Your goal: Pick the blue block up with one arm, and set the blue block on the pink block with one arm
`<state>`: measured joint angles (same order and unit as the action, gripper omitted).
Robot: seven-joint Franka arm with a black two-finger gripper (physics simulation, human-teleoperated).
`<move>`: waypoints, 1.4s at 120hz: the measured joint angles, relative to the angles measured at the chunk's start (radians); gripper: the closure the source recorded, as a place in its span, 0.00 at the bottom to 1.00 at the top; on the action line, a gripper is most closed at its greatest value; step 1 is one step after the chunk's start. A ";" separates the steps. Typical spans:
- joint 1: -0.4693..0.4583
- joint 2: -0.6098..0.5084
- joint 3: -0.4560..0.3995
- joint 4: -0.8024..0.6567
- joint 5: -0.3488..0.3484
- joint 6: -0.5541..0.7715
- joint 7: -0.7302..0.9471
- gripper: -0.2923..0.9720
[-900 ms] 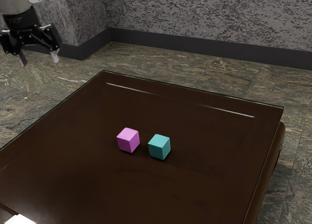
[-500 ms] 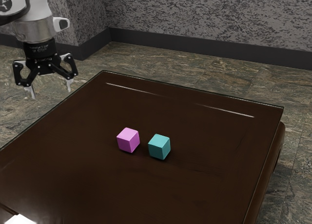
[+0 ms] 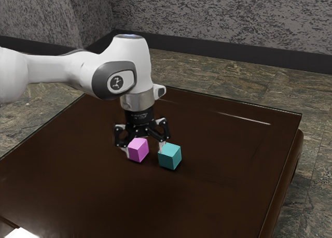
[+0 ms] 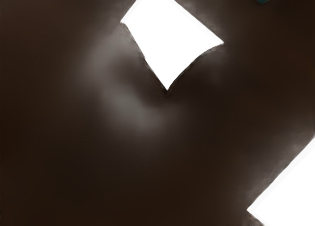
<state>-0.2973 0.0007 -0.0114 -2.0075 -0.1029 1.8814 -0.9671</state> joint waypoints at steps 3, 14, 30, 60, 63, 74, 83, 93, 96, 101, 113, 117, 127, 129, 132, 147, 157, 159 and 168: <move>-0.002 0.015 0.000 0.002 -0.001 0.013 0.011 0.23; -0.004 0.057 -0.001 0.005 -0.002 0.053 0.050 0.23; 0.013 0.095 -0.006 0.011 -0.002 0.102 0.111 0.23; 0.034 0.268 -0.012 0.151 0.008 0.142 0.313 0.23; 0.036 0.281 -0.012 0.156 0.005 0.147 0.339 0.23; 0.040 0.342 -0.010 0.197 0.029 0.176 0.441 0.23; 0.056 0.388 -0.010 0.240 0.046 0.197 0.526 0.23; 0.084 0.433 -0.010 0.277 0.056 0.220 0.618 0.23; 0.086 0.445 -0.010 0.288 0.057 0.225 0.643 0.23; 0.088 0.457 -0.011 0.299 0.059 0.233 0.683 0.23; 0.095 0.472 -0.011 0.307 0.057 0.251 0.767 0.23; 0.097 0.478 -0.011 0.307 0.053 0.257 0.792 0.23; 0.103 0.497 -0.010 0.305 0.028 0.270 0.849 0.23; 0.104 0.501 -0.010 0.305 0.025 0.273 0.859 0.23; 0.104 0.506 -0.010 0.305 0.020 0.278 0.874 0.23; 0.105 0.539 -0.010 0.341 0.009 0.294 0.942 0.23; 0.111 0.553 -0.010 0.357 0.004 0.301 0.970 0.23; 0.113 0.555 -0.010 0.358 0.003 0.302 0.975 0.23; 0.118 0.560 -0.010 0.354 0.000 0.306 0.993 0.23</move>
<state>-0.1794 0.5610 -0.0215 -1.6536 -0.1032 2.1871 0.0261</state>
